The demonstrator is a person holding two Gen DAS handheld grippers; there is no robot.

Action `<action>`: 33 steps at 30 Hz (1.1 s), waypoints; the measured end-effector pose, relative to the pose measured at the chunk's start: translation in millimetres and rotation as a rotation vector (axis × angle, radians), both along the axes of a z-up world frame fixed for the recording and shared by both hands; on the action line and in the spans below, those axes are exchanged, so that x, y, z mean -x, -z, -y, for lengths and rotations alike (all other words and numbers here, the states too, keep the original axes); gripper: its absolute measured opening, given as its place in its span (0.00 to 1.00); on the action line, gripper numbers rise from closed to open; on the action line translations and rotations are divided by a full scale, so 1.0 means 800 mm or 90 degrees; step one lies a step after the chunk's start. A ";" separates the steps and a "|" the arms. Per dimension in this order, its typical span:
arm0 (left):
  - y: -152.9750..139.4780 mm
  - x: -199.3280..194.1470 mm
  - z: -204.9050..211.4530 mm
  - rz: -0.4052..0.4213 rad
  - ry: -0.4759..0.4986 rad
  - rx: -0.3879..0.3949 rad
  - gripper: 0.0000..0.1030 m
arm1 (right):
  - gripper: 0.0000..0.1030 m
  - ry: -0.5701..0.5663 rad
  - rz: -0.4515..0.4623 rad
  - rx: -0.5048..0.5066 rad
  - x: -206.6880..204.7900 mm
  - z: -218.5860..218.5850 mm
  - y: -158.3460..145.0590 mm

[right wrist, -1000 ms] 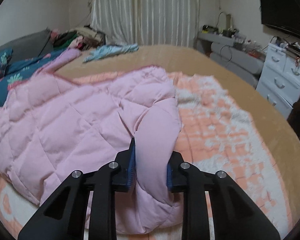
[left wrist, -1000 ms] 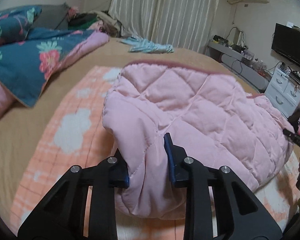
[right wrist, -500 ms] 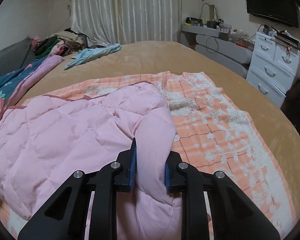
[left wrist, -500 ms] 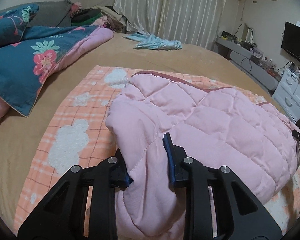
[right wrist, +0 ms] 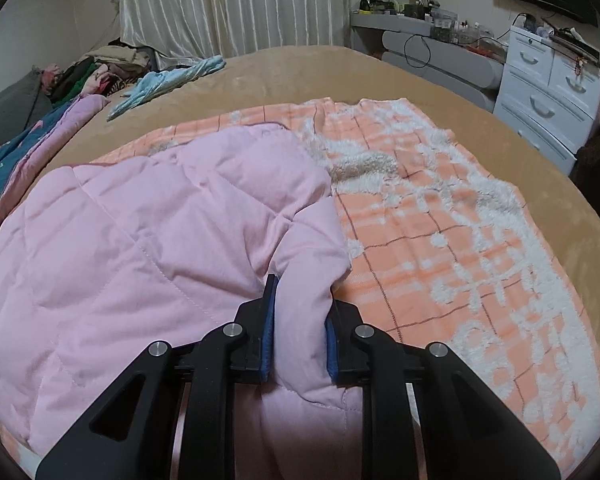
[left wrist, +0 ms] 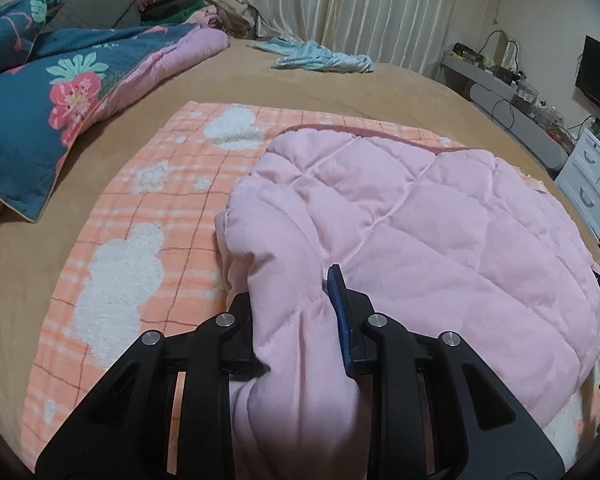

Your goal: Fold large clothes

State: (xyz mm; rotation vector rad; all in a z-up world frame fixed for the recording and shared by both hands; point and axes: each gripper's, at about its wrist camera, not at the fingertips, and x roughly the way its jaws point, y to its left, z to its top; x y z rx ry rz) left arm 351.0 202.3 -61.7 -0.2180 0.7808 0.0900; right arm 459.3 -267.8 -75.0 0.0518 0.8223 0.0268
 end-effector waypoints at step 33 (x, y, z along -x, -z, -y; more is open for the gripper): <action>-0.103 0.101 0.021 0.045 -0.025 -0.023 0.91 | 0.96 -0.046 0.140 0.000 0.156 -0.017 -0.104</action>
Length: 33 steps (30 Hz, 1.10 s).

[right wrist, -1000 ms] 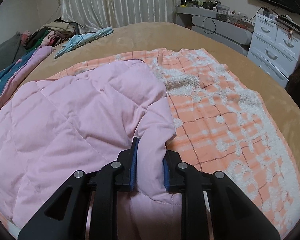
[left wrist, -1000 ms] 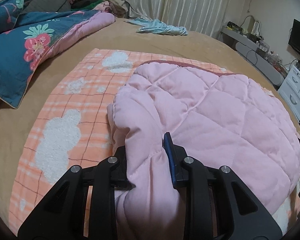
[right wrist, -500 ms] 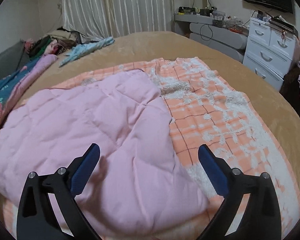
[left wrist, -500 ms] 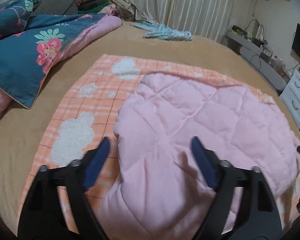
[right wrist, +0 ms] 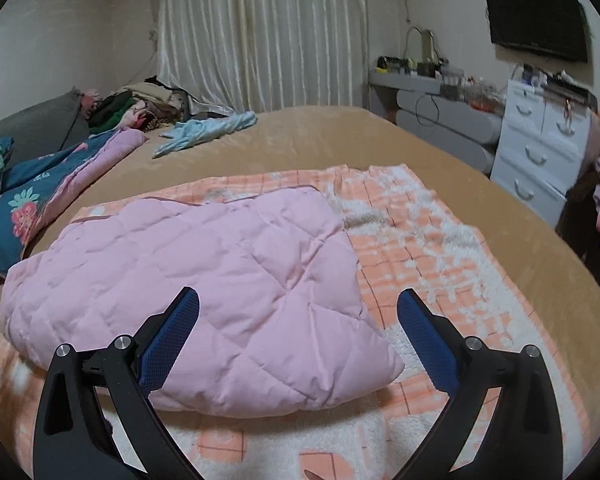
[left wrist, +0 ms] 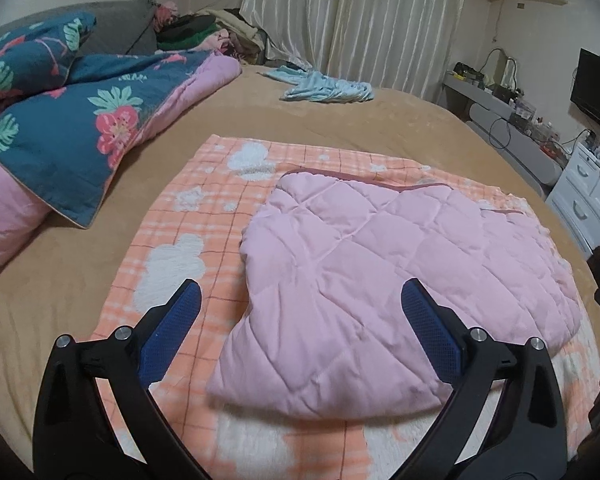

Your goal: Fold large clothes

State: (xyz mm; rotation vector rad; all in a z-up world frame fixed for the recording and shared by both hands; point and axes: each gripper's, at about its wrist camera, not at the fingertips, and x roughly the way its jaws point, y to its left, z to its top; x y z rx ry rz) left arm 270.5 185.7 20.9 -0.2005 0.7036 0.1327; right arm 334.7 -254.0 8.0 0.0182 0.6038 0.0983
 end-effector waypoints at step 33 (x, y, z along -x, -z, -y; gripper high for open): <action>0.021 0.123 0.051 -0.040 -0.006 -0.025 0.91 | 0.96 -0.043 -0.011 -0.043 0.128 -0.016 -0.006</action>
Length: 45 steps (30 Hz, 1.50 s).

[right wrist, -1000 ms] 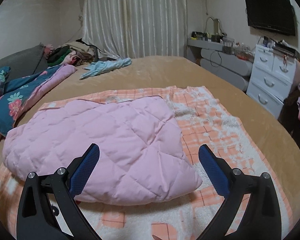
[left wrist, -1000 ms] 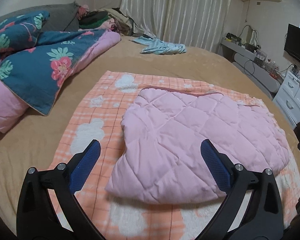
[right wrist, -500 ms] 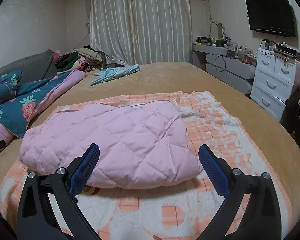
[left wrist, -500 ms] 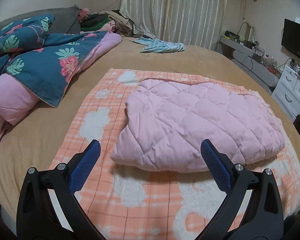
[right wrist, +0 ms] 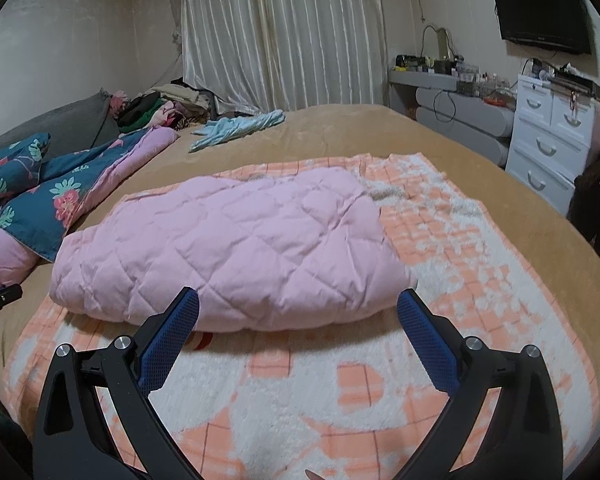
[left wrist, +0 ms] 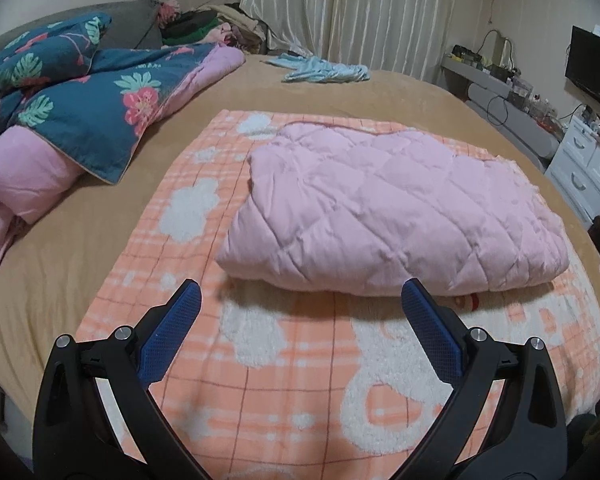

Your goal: Fold large clothes

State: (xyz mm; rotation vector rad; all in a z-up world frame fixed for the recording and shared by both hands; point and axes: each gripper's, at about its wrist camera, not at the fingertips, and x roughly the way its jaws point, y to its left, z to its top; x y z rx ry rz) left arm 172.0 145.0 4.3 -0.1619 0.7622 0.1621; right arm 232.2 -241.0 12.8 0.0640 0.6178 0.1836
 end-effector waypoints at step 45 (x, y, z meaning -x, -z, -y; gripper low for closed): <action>0.155 -0.145 -0.061 -0.050 -0.166 0.486 0.92 | 0.96 0.129 -0.227 -0.227 -0.137 0.047 0.127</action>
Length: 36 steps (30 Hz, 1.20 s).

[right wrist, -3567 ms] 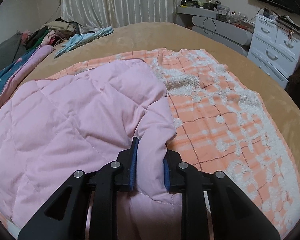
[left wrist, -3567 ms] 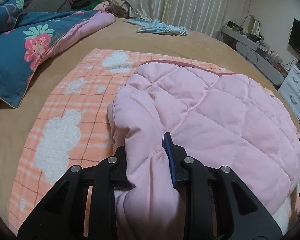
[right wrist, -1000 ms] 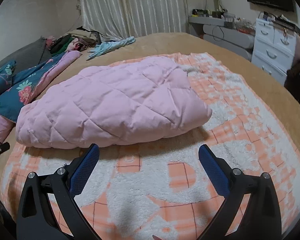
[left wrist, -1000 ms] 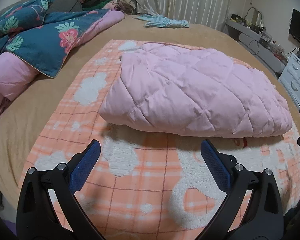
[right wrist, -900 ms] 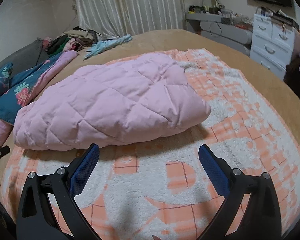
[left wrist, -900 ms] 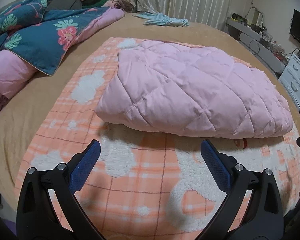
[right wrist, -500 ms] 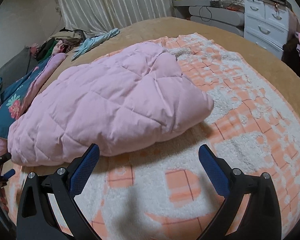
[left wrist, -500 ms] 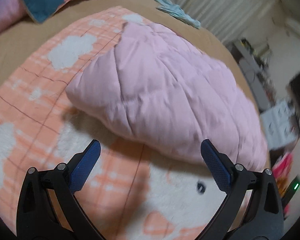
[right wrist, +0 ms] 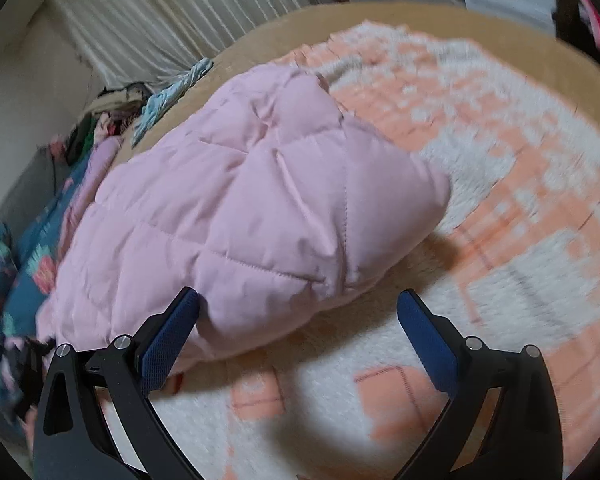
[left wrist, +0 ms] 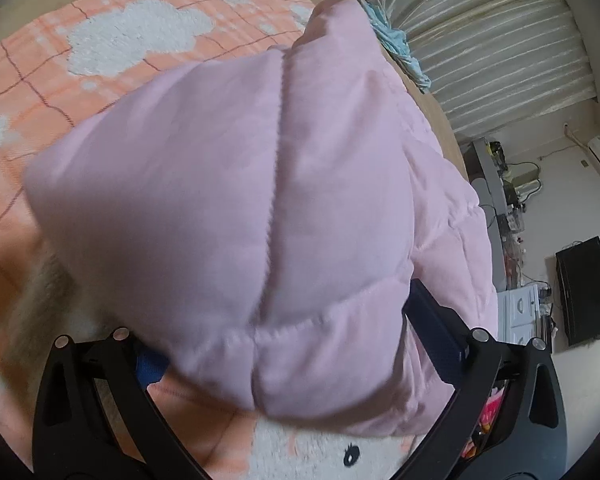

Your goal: Fold large clothes

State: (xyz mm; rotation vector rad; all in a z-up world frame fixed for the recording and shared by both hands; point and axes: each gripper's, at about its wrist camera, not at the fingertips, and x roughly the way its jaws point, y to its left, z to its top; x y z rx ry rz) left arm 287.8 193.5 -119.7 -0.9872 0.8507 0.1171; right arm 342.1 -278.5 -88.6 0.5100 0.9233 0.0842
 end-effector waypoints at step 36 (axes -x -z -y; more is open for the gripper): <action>-0.073 -0.021 0.043 0.076 0.082 -0.260 0.35 | 0.33 -0.145 0.135 0.104 -0.066 -0.058 -0.031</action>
